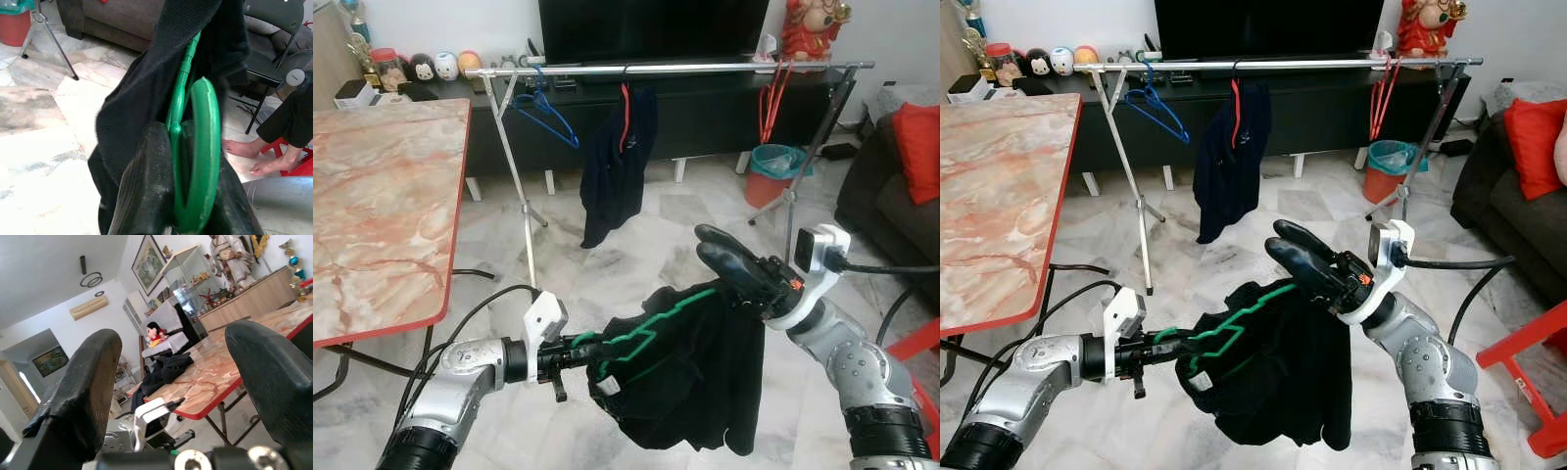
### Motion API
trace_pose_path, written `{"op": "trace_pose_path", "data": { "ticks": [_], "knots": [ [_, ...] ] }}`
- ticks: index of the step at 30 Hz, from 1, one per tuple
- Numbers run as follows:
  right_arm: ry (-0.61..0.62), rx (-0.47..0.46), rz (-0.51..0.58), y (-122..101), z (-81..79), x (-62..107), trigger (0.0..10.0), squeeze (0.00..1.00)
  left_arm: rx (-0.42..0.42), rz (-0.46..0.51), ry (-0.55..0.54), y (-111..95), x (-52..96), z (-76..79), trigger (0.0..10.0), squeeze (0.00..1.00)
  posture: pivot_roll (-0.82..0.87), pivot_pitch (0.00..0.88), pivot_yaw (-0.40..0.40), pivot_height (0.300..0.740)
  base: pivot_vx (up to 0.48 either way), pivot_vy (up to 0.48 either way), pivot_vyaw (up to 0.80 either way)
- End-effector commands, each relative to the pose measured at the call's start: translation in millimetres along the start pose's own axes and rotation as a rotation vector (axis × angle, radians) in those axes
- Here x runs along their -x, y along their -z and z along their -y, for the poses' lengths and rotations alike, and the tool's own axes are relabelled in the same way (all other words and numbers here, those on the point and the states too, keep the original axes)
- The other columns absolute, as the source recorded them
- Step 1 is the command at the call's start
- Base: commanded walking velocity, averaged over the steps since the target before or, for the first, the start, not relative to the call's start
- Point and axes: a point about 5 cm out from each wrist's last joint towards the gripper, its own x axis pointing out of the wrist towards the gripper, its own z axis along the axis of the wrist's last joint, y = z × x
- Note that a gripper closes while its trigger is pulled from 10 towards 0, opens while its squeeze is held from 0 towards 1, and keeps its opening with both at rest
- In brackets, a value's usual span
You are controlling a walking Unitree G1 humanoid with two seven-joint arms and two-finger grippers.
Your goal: Hang hanger
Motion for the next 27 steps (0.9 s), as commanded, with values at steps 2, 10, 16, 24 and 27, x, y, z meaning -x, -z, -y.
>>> {"op": "trace_pose_path", "data": {
  "ticks": [2,10,16,24,27],
  "knots": [
    [0.0,0.029,-0.033,3,-2.6,-1.8,0.0,0.0,-0.009,0.008,-0.011,-5,2.3,-1.1,0.0,0.0,0.02,0.0,-0.011,0.74,0.0,0.0,0.0],
    [0.043,0.037,-0.138,20,0.0,4.9,0.0,0.0,-0.007,0.007,-0.023,-4,5.3,-1.4,0.0,0.0,0.02,0.0,-0.013,0.74,0.0,0.0,0.0],
    [0.149,0.128,-0.391,46,10.6,17.7,0.0,0.0,-0.042,-0.074,-0.013,3,6.3,1.4,0.0,0.0,0.02,0.0,-0.02,0.74,0.0,0.0,0.0],
    [0.3,0.225,-0.748,83,24.4,49.9,0.0,0.0,-0.151,-0.245,-0.032,15,8.8,-1.7,0.0,0.0,0.02,0.0,-0.024,0.74,0.0,0.0,0.0],
    [0.31,0.225,-0.776,89,24.5,55.0,0.0,0.0,-0.173,-0.293,-0.074,19,9.8,-6.2,0.3,0.0,0.02,0.0,-0.024,0.74,0.0,0.0,0.0]
  ]
}}
